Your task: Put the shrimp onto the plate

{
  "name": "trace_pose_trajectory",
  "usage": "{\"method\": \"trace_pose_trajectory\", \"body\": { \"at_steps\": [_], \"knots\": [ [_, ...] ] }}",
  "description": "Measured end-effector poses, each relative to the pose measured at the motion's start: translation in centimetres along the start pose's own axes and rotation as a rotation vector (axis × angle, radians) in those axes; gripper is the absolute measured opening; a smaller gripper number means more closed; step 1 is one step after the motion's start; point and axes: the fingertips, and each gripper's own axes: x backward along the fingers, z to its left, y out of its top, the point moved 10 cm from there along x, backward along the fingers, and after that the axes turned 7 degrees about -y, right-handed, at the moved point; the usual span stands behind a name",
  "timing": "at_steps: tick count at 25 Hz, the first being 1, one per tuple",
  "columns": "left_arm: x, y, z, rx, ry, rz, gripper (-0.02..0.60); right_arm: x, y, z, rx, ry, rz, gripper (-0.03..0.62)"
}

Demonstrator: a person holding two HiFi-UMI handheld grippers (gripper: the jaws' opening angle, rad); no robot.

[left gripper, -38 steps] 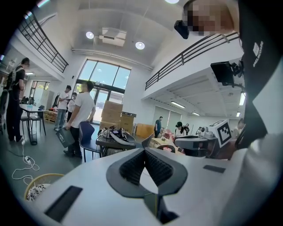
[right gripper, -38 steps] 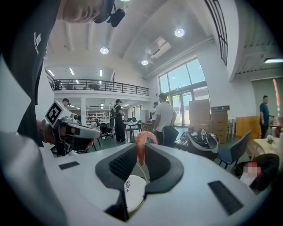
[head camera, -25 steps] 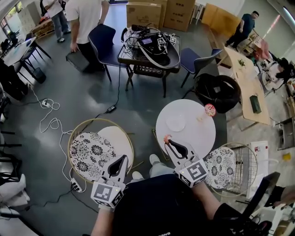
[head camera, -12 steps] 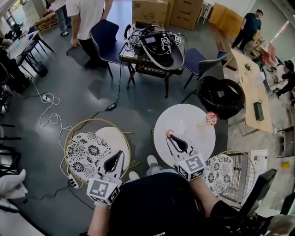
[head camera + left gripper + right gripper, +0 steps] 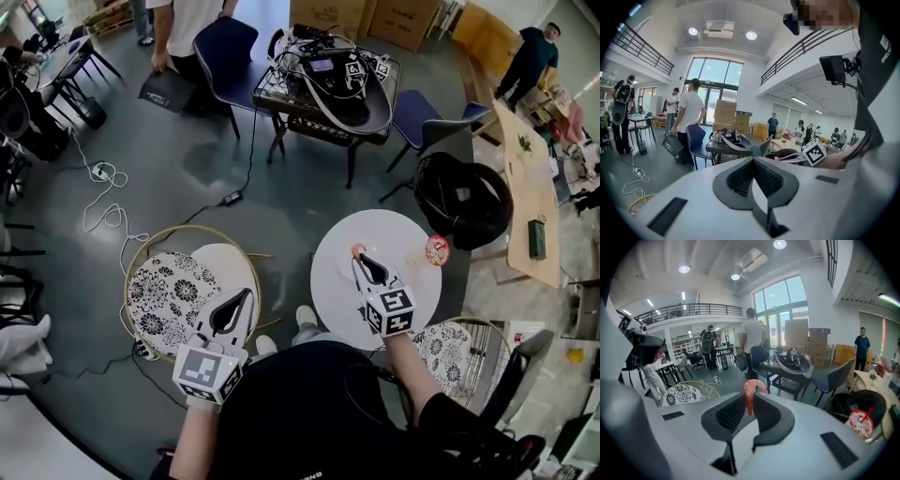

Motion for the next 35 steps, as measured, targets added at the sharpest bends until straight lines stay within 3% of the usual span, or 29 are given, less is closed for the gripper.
{"method": "trace_pose_trajectory", "body": {
  "at_steps": [12,23,35],
  "knots": [
    [-3.6,-0.7,-0.8,0.019,0.056,0.108,0.005,-8.2,-6.1,-5.5,0.047,0.029,0.257,0.063],
    [-4.7,-1.7,-0.9,0.081,0.148,0.151,0.005,-14.4,-11.5,-8.2,0.102,0.051,0.456,0.063],
    [-4.4,-2.8,-1.4,0.12,0.195,0.179,0.005,-16.8,-14.1,-8.8,0.116,0.058,0.538,0.063]
  ]
}}
